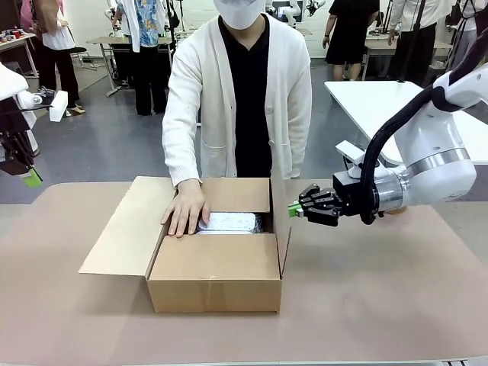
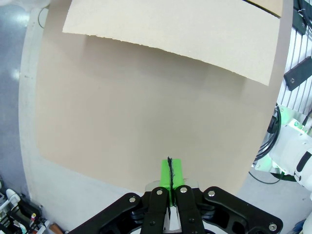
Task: Wrap the clocks to prevent damage.
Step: Push the right (or left) flap of the Package Box to close it.
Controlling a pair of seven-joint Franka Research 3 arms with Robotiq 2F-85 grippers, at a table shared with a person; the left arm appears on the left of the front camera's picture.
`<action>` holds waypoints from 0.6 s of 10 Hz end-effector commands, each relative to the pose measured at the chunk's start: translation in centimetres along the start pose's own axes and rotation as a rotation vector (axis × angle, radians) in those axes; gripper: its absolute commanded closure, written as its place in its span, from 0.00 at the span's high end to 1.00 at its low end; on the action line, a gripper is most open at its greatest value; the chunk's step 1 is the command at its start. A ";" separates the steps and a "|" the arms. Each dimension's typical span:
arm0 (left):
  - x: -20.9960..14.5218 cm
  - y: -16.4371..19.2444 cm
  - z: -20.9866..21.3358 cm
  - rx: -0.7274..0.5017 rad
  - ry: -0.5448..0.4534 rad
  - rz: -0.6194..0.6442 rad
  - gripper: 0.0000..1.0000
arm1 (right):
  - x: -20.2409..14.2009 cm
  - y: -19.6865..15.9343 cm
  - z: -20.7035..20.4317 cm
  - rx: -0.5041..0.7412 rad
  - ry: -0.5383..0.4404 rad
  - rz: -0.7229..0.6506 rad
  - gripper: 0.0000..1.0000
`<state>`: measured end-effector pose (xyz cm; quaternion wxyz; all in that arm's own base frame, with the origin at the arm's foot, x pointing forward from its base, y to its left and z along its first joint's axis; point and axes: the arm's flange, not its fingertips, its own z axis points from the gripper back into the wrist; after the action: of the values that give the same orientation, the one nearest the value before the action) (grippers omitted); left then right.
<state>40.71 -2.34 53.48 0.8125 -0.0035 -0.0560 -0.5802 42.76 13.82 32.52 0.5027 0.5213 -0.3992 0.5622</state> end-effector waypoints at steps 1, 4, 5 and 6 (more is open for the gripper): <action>0.1 -0.2 0.0 0.004 -0.009 0.020 0.00 | 0.2 -0.3 -1.9 -0.011 0.021 0.030 0.01; 0.1 -0.2 0.0 0.004 -0.009 0.020 0.00 | -1.1 -1.7 -4.8 -0.002 0.109 0.005 0.01; 0.1 -0.2 0.0 0.004 -0.009 0.020 0.00 | -1.4 -2.2 -5.5 -0.004 0.128 -0.002 0.01; 0.1 -0.2 0.0 0.004 -0.009 0.020 0.00 | -1.5 -2.6 -5.9 -0.008 0.137 -0.007 0.01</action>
<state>40.71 -2.36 53.48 0.8124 -0.0034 -0.0560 -0.5804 43.17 18.83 30.23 0.5193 0.4873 -0.3606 0.6024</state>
